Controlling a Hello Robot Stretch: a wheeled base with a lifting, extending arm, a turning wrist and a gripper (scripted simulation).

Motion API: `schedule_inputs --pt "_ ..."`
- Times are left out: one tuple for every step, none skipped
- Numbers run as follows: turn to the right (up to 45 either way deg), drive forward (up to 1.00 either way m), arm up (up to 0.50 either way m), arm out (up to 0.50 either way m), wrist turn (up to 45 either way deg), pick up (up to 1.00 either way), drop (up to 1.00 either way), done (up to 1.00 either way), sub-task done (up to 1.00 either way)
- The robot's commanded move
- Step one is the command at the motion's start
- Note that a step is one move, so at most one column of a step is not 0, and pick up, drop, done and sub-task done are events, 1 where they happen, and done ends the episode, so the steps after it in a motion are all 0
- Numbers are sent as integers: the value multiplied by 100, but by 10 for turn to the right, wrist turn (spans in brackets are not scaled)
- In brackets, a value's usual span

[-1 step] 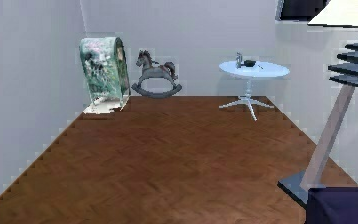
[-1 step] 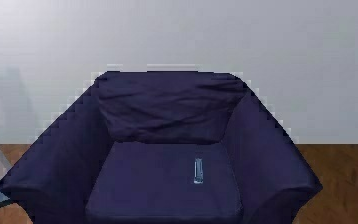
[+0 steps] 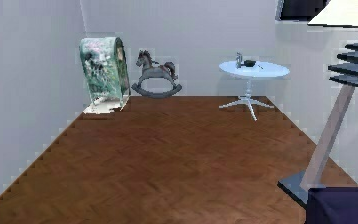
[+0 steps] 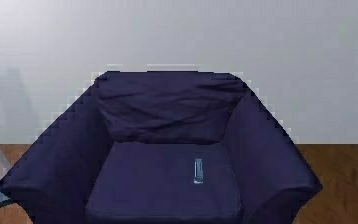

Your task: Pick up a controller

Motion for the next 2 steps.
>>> schedule_inputs --pt "0 0 4 0 0 0 0 0 0" --pt "0 0 0 50 0 0 0 0 0"
